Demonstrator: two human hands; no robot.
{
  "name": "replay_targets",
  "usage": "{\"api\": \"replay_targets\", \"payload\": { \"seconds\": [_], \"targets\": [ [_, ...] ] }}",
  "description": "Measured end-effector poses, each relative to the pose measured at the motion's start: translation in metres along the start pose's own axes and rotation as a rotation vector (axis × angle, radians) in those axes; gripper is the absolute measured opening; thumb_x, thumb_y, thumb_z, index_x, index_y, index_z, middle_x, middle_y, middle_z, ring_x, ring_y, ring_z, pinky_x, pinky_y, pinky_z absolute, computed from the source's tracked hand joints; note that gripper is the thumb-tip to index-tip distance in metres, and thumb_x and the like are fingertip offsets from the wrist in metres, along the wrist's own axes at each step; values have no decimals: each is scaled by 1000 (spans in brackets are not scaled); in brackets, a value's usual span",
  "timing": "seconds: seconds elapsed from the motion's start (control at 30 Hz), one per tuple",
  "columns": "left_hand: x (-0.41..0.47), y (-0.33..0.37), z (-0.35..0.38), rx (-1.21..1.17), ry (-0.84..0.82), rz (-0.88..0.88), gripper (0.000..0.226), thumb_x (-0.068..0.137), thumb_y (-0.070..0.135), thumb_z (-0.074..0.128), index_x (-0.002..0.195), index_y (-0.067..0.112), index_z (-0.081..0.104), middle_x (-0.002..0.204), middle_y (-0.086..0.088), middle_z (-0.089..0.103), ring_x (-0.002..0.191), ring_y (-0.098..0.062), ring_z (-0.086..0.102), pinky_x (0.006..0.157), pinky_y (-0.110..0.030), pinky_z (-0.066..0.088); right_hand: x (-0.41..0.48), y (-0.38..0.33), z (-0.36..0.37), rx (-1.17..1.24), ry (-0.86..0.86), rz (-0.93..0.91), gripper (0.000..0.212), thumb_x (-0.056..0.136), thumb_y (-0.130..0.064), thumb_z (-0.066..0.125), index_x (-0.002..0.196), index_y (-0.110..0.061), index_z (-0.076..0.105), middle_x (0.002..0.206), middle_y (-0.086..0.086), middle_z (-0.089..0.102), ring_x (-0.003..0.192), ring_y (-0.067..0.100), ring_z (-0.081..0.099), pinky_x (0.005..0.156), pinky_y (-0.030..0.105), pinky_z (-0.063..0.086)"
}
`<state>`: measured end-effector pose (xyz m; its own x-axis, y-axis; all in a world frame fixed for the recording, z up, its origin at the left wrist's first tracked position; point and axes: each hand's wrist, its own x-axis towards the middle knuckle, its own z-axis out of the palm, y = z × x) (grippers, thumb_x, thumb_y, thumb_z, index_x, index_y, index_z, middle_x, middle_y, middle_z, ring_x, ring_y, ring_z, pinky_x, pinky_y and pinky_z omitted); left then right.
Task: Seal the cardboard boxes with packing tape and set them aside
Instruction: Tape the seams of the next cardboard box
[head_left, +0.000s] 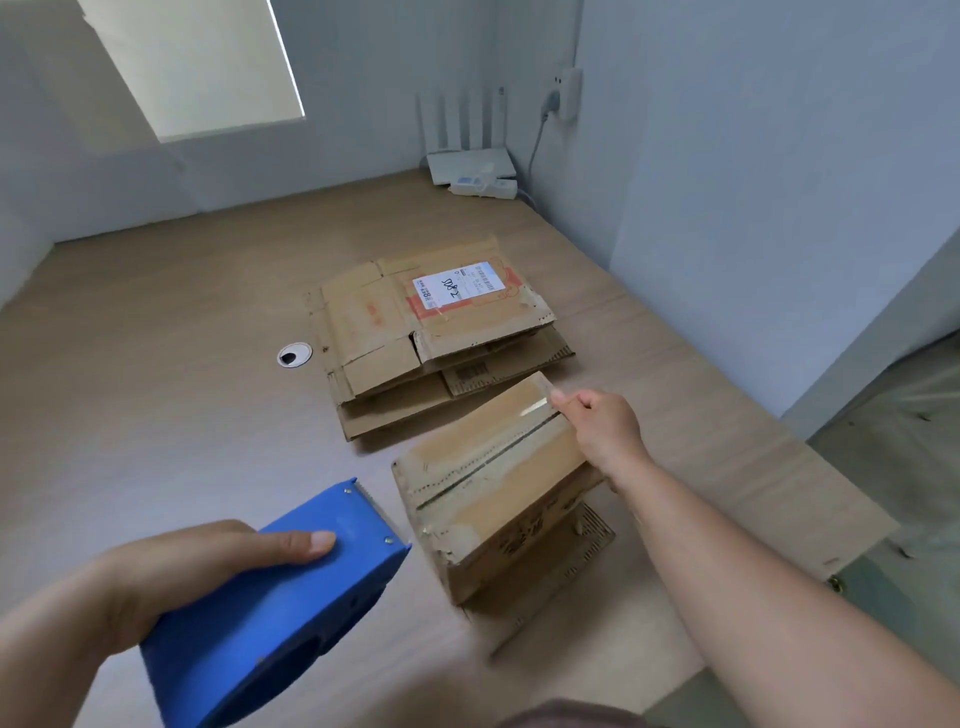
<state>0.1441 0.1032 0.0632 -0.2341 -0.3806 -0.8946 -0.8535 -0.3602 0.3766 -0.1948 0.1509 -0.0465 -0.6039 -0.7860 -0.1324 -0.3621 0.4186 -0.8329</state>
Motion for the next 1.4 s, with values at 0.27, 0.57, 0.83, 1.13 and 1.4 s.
{"api": "replay_targets", "payload": {
  "seconds": [0.27,0.57,0.83,1.13,1.4],
  "targets": [
    [6,-15,8,-81,66,20,86,34,64,79,96,6,74,93,-14,74,84,-31,72,77,-34,56,6,5,4,-26,-5,-27,51,91,-47,55,85,2,65,85,21,67,84,38,61,76,47,50],
    [13,-14,17,-77,143,-32,86,30,64,79,97,11,73,87,-9,75,81,-27,73,82,-34,55,0,4,4,-58,-3,-51,53,94,-44,53,83,7,61,85,27,64,69,34,53,61,35,38],
    [0,-33,9,-115,157,-2,91,32,63,82,102,7,72,95,-12,74,88,-30,71,83,-36,54,1,0,4,-72,-37,-74,50,94,-42,52,83,5,63,83,23,65,79,37,59,62,36,40],
    [23,-12,18,78,317,-153,67,51,69,79,94,19,72,92,-3,74,85,-22,70,84,-32,51,-5,-5,4,-71,-52,-81,48,96,-39,52,80,5,61,79,22,64,66,26,50,56,33,33],
    [57,-23,43,606,963,-276,40,88,55,44,100,21,59,91,3,62,79,-18,58,66,-25,40,-7,-6,1,-80,-33,-42,45,99,-39,47,62,-13,50,60,2,49,59,19,44,49,30,28]
  ]
}}
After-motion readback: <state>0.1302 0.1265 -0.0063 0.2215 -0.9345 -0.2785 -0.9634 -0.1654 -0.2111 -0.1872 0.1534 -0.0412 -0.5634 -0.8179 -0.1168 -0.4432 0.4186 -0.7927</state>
